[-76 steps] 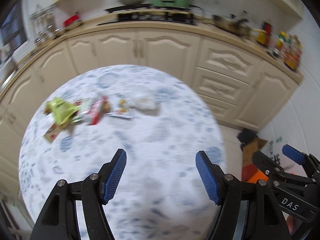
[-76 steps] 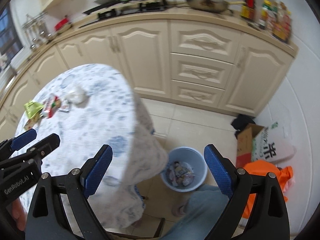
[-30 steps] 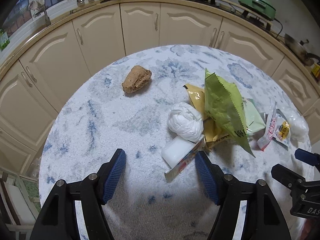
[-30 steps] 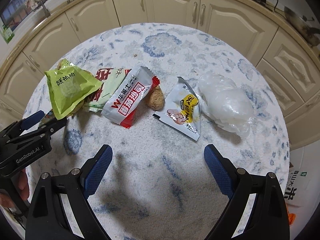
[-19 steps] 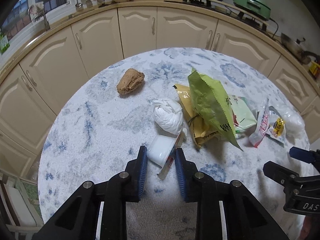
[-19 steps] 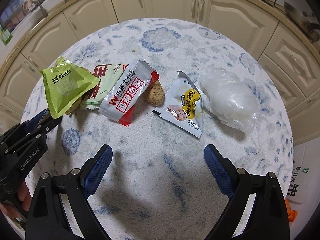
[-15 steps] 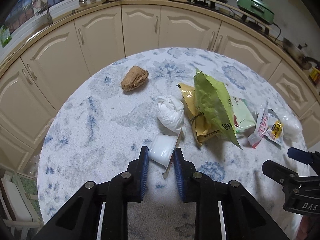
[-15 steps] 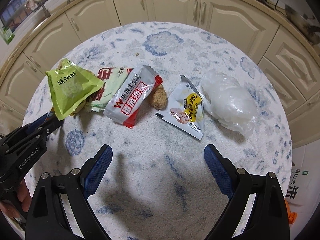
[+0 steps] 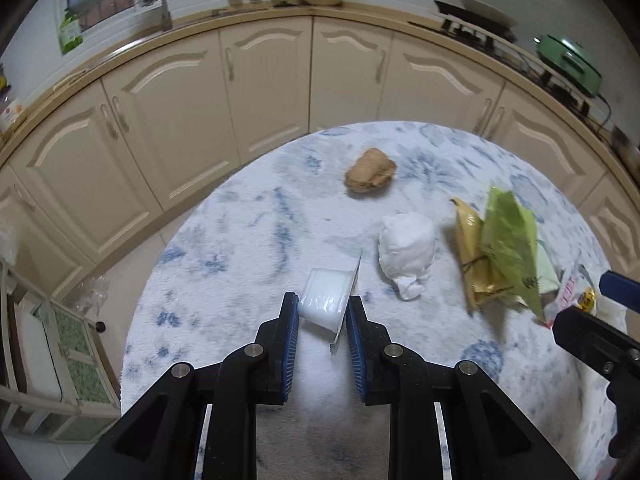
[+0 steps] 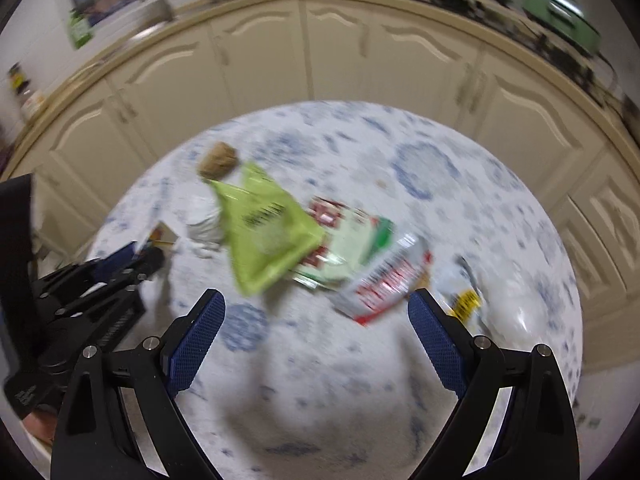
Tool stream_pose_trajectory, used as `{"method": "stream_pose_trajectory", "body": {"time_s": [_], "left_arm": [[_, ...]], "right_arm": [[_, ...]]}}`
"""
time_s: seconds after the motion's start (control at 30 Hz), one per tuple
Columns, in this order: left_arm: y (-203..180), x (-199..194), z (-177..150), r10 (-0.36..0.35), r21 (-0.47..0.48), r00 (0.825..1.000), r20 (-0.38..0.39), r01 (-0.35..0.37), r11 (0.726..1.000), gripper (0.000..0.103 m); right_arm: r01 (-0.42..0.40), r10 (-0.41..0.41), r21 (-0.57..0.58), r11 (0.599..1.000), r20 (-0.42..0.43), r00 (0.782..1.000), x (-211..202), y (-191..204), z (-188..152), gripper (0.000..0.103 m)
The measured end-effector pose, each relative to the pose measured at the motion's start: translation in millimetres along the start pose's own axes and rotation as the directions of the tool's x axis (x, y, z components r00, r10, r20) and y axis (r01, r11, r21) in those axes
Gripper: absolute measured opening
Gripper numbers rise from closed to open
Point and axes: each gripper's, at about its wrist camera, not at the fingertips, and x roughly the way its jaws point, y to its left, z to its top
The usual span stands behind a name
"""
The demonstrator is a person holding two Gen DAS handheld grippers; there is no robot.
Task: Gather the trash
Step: 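Grasp the green snack bag with the right tool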
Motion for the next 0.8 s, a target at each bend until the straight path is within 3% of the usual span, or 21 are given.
{"method": "stream_pose_trajectory", "body": {"time_s": [0.23, 0.33, 0.37, 0.5, 0.6, 0.8], "left_arm": [[16.4, 5.9, -1.1, -0.063, -0.040, 0.998, -0.012, 0.062, 0.997, 0.023], [22.3, 7.4, 1.5, -0.075, -0.053, 0.997, -0.005, 0.075, 0.996, 0.023], [22.5, 7.6, 1.6, -0.074, -0.051, 0.997, -0.004, 0.073, 0.996, 0.023], [22.8, 9.0, -0.1, -0.079, -0.048, 0.997, 0.005, 0.079, 0.996, 0.020], [23.8, 8.5, 0.0, -0.082, -0.055, 0.997, -0.003, 0.081, 0.995, 0.020], [18.7, 0.4, 0.9, -0.053, -0.051, 0.999, 0.005, 0.053, 0.997, 0.019]], "right_arm": [[0.057, -0.060, -0.053, 0.997, -0.046, 0.997, 42.4, 19.3, 25.6, 0.091], [0.045, -0.048, -0.030, 0.999, -0.084, 0.995, 60.6, 17.4, 28.6, 0.071], [0.036, -0.037, -0.012, 0.999, -0.099, 0.994, 64.9, 15.7, 28.6, 0.059], [0.020, -0.019, 0.005, 1.000, -0.055, 0.998, 56.5, 14.7, 22.9, 0.026], [0.027, -0.026, 0.008, 1.000, -0.030, 0.999, 47.8, 13.7, 16.5, 0.017], [-0.004, 0.004, 0.022, 1.000, -0.008, 1.000, 37.6, 8.5, 9.8, 0.011]]}}
